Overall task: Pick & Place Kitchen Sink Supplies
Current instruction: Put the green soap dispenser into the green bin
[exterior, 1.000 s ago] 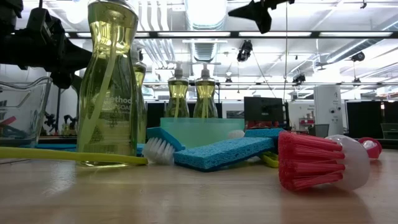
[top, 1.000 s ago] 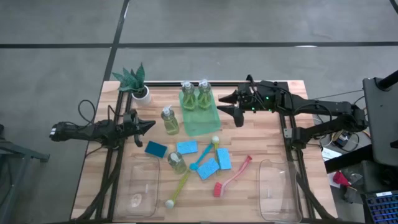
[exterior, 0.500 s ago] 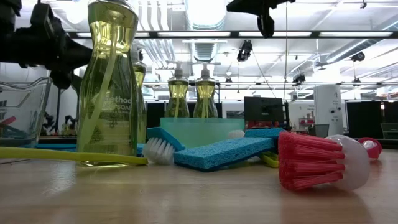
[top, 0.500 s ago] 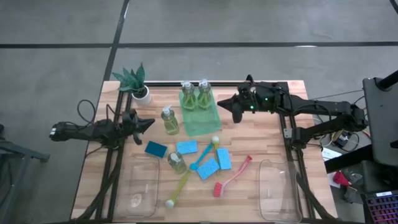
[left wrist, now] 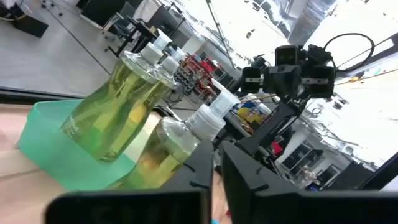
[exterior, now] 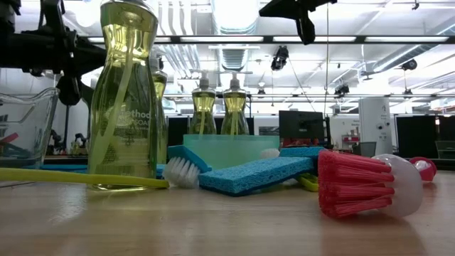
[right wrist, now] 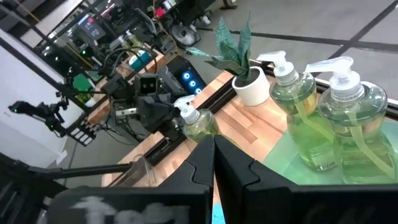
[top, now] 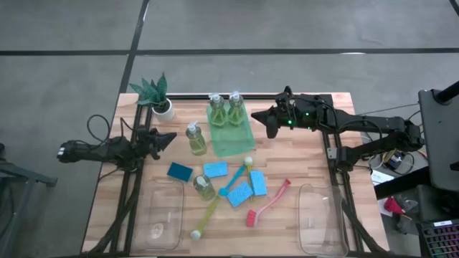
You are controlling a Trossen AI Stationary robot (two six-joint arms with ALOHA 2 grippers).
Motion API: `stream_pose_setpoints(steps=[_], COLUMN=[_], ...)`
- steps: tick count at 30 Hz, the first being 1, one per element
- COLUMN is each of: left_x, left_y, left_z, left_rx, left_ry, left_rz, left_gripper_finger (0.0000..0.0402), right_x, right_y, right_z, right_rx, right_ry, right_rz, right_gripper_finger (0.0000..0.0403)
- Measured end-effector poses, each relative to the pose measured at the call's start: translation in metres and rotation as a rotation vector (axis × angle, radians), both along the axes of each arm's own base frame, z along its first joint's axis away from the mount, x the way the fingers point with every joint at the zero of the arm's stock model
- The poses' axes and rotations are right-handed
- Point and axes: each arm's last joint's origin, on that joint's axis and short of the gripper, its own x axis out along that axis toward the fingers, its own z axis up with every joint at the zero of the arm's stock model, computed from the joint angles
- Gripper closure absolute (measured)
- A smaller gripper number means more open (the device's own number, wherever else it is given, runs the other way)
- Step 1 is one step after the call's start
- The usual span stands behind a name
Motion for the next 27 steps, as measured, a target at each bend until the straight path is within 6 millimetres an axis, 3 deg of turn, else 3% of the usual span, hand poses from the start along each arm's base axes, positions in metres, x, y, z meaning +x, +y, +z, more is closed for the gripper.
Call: stream_pose_setpoints(steps=[3, 12, 15, 19, 27], left_x=[0.0, 0.001, 0.001, 0.001, 0.001], left_y=[0.0, 0.0, 0.0, 0.0, 0.0], left_z=[0.0, -0.011, -0.012, -0.012, -0.012], left_rx=[0.037, 0.075, 0.088, 0.165, 0.456], left_ry=[0.017, 0.154, 0.163, 0.198, 0.328], left_rz=[0.003, 0.007, 0.01, 0.013, 0.016], left_gripper_finger=[0.0328, 0.014, 0.0098, 0.0076, 0.0075], right_x=[0.0, 0.0, 0.0, 0.0, 0.0], right_y=[0.0, -0.001, -0.001, -0.001, -0.001], right_z=[0.0, 0.0, 0.0, 0.0, 0.0], right_rx=[0.014, 0.026, 0.027, 0.029, 0.073], right_ry=[-0.004, -0.007, -0.008, -0.008, -0.018], right_rz=[-0.005, -0.034, -0.034, -0.035, -0.046], right_gripper_finger=[0.0394, 0.0394, 0.0394, 0.0394, 0.0394])
